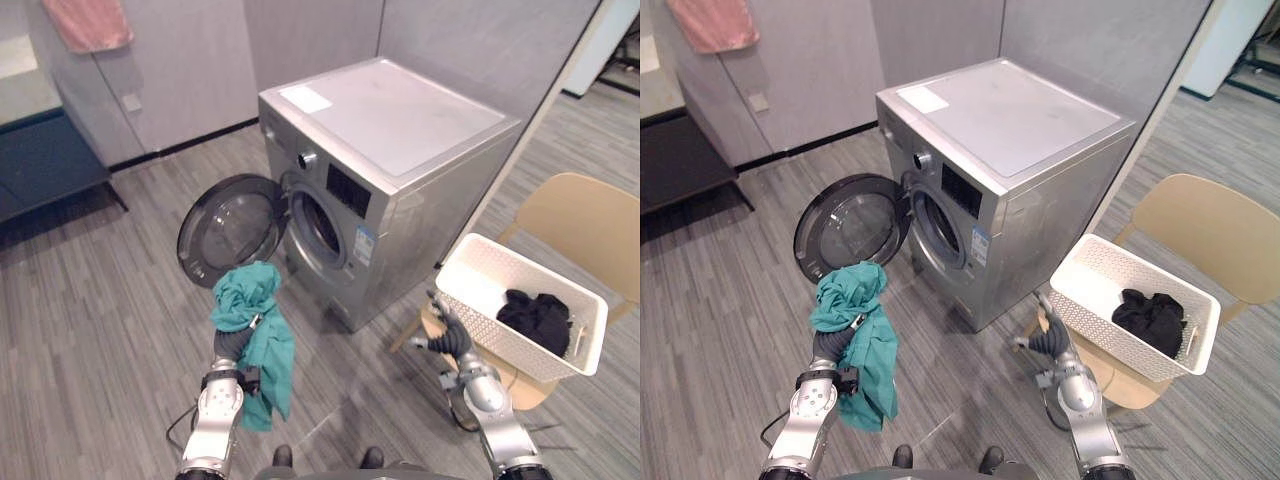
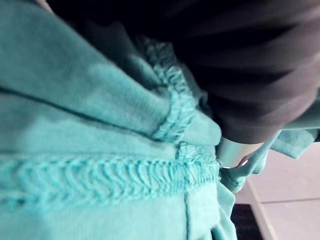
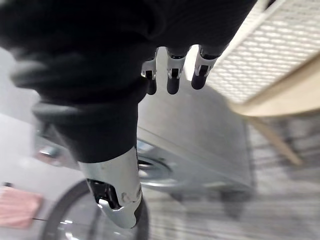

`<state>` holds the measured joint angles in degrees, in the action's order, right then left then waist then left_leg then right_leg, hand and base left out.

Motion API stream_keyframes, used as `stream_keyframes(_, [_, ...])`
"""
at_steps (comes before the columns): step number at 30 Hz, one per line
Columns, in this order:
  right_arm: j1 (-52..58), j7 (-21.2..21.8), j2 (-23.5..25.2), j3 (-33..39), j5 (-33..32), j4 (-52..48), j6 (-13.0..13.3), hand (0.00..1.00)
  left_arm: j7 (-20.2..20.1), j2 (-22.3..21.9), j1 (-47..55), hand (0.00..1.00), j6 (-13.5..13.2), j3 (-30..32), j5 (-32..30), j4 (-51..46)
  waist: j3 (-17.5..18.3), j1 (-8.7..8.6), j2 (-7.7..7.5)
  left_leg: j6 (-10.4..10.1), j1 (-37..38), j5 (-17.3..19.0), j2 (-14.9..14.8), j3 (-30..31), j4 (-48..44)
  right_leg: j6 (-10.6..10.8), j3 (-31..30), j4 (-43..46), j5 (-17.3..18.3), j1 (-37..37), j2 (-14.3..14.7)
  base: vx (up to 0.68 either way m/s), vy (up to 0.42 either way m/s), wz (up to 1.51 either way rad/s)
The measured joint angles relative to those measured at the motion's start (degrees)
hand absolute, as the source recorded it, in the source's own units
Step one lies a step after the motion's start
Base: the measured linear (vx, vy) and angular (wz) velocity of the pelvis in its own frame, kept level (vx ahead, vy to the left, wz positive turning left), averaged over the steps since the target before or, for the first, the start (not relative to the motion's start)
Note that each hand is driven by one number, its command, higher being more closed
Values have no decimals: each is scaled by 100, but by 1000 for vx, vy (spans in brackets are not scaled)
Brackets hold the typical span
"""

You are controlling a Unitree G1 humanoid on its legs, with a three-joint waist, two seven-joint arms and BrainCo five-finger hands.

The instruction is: Pick up the laundry basket with both hands and put the clothes into the washing machine.

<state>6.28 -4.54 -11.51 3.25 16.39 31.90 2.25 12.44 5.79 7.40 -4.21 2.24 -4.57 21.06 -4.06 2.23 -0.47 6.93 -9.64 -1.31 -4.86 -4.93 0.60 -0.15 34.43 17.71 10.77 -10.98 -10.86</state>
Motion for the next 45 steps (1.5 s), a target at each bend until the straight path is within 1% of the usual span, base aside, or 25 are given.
stream_keyframes(1, [-37, -103, -11, 190, 11, 407, -78, 0, 7, -27, -3, 100, 25, 31, -2, 37, -108, -27, 27, -107, -117, -55, -239, -1079, -34, -43, 442, 14, -43, 53, -164, 83, 29, 141])
stream_keyframes(3, [-94, -188, -9, 288, 16, 712, -135, 0, 6, -67, 18, 100, 28, 47, -4, 129, -182, -14, 150, -511, -86, -488, -349, -1537, -49, -3, 738, 72, -18, 194, -222, 139, 65, 110])
stream_keyframes(4, [-148, -203, 1, 319, 16, 844, -152, 0, 7, -71, 37, 100, 27, 70, -3, 189, -192, -15, 149, -671, -51, -573, -321, -1571, -9, 19, 787, 93, -5, 216, -254, 174, 103, 74])
stream_keyframes(7, [-451, -300, 266, 360, -13, 1247, -166, 0, 23, -37, 80, 100, 69, 284, -6, 566, -312, 33, 18, -739, -60, -573, -123, -1375, -45, 217, 844, -100, -111, 425, -335, 116, 81, 47])
stream_keyframes(10, [-517, -302, 481, 365, -60, 1298, -152, 0, 2, 2, 363, 100, 131, 321, -6, 622, -461, 33, -174, -794, -206, 327, 51, -1245, -794, 584, 828, 475, 198, 489, -822, 122, 178, 31])
stream_keyframes(11, [-482, -302, 521, 366, -82, 1339, -172, 0, 1, 9, 479, 100, 158, 351, -6, 621, -547, 35, -306, -767, -226, 681, 189, -1203, -1169, 559, 619, 1057, 383, 451, -1202, 108, 126, 29])
stream_keyframes(13, [-347, -301, 512, 361, -133, 1236, -286, 0, 3, -1, 610, 100, 219, 343, -6, 603, -642, -2, -250, -649, -192, 1022, 273, -1124, -1561, -140, -478, 2150, 122, -31, -1438, 157, 165, 28])
stream_keyframes(14, [-199, -302, 555, 336, -249, 1123, -270, 0, 15, 45, 641, 100, 246, 346, -6, 533, -720, -31, -210, -568, -86, 1173, 280, -1026, -1677, -301, -1435, 2953, -267, -532, -1355, 220, 169, 35])
stream_keyframes(15, [-142, -301, 658, 335, -322, 1133, -274, 0, 32, 132, 595, 100, 252, 351, -2, 529, -818, -111, -140, -542, 18, 1288, 227, -883, -1733, 204, -2112, 3366, 51, -842, -968, 280, 133, 44])
stream_keyframes(16, [-151, -304, 724, 323, -376, 1125, -270, 0, 47, 209, 507, 100, 259, 350, -1, 529, -856, -204, -184, -530, 134, 1337, 209, -779, -1677, 247, -2286, 3368, 274, -1092, -603, 234, 56, 33])
stream_keyframes(18, [-142, -310, 735, 314, -459, 1134, -270, 0, 49, 292, 374, 100, 257, 346, 0, 534, -905, -255, -229, -557, 262, 1365, 215, -742, -1546, 300, -2251, 2887, 338, -1323, -335, 226, 9, 26])
stream_keyframes(21, [-221, -357, 707, 351, -526, 1234, -272, 0, 41, 338, -97, 100, 257, 341, -2, 648, -1071, -471, -312, -634, 728, 1403, 316, -608, -1214, 346, -1730, 401, -283, -1422, 77, 336, -41, 39])
stream_keyframes(23, [-131, -411, 643, 369, -523, 1234, -276, 0, 6, 292, -253, 100, 227, 157, -15, 684, -1016, -534, -269, -906, 1058, 1527, 303, -440, -1122, -25, -1768, -241, -1350, -1294, 326, 538, -110, 46])
stream_keyframes(24, [-132, -413, 622, 375, -522, 1223, -276, 0, 2, 266, -287, 100, 172, 25, -22, 675, -980, -580, -193, -1089, 1090, 1593, 205, -380, -1242, -301, -1780, -117, -1391, -1290, 381, 570, -129, 31])
stream_keyframes(25, [-197, -410, 634, 380, -523, 1181, -275, 0, -9, 200, -378, 100, 154, -67, -36, 648, -1039, -593, -80, -1351, 941, 1612, -18, -389, -1831, -360, -1678, 67, -1147, -1131, 444, 805, -238, 18])
stream_keyframes(26, [-148, -392, 663, 371, -525, 998, -279, 0, -99, 42, -394, 100, 158, -110, -47, 605, -1092, -597, 12, -1593, 606, 1374, -337, -508, -3249, -443, -1540, 136, -902, -725, 569, 573, -186, 4])
stream_keyframes(29, [31, -418, 669, 346, -584, 376, -242, 0, -237, -163, -189, 100, 145, -248, -55, 208, -1090, -424, 78, -1226, -123, 380, -1001, -656, -5700, -554, -1795, -94, -570, 106, 935, 552, -154, -54])
stream_keyframes(31, [17, -439, 668, 354, -679, 62, -213, 0, -267, -246, -296, 100, 142, -453, -56, 33, -1081, -275, 47, -1104, -641, 804, -1217, -740, -6357, -564, -2114, -228, -520, 340, 1036, 423, -42, -98])
stream_keyframes(33, [22, -451, 678, 369, -685, -69, -230, 0, -378, -325, -433, 100, 116, -559, -57, -59, -1081, -214, -29, -1031, -1003, 1131, -1207, -761, -5806, -563, -2497, -421, -519, 577, 1014, 330, 36, -92])
stream_keyframes(35, [77, -512, 702, 371, -685, -76, -270, 0, -384, -354, -455, 100, 110, -657, -57, -80, -1081, -132, -29, -975, -975, 1274, -1087, -561, -4760, -464, -2856, -440, -460, 744, 1009, 347, 176, -115])
stream_keyframes(37, [65, -540, 762, 377, -683, -91, -269, 0, -426, -376, -454, 100, 106, -676, -57, -87, -1063, -109, -29, -1046, -883, 1292, -658, 395, -3298, -205, -3428, -343, -299, 761, 995, 324, 367, -139])
stream_keyframes(39, [81, -537, 750, 391, -674, -111, -269, 0, -471, -462, -342, 100, 109, -726, -57, -71, -961, -78, 126, -1285, -550, 849, -623, 1140, -2139, 164, -3984, -139, -61, 664, 1171, 221, 369, -162])
stream_keyframes(40, [51, -545, 864, 415, -664, -36, -282, 0, -488, -412, -344, 100, 121, -757, -67, 29, -894, -103, 27, -1486, -532, 900, -649, 982, -2339, 370, -4349, -31, 141, 613, 1161, 173, 385, -168])
stream_keyframes(43, [229, -525, 1125, 290, -625, -80, -280, 0, -487, -239, -233, 100, 141, -789, -73, 7, -667, -74, -349, -1224, -174, 1299, -606, -128, -2447, 659, -5040, -24, -38, 417, 903, 120, 365, -160])
stream_keyframes(45, [209, -525, 1103, 247, -554, -55, -261, 0, -479, -179, -173, 100, 133, -790, -73, -48, -617, -114, -378, -1112, -46, 1496, -650, -693, -2558, 784, -5182, -190, -263, 258, 829, -8, 267, -183])
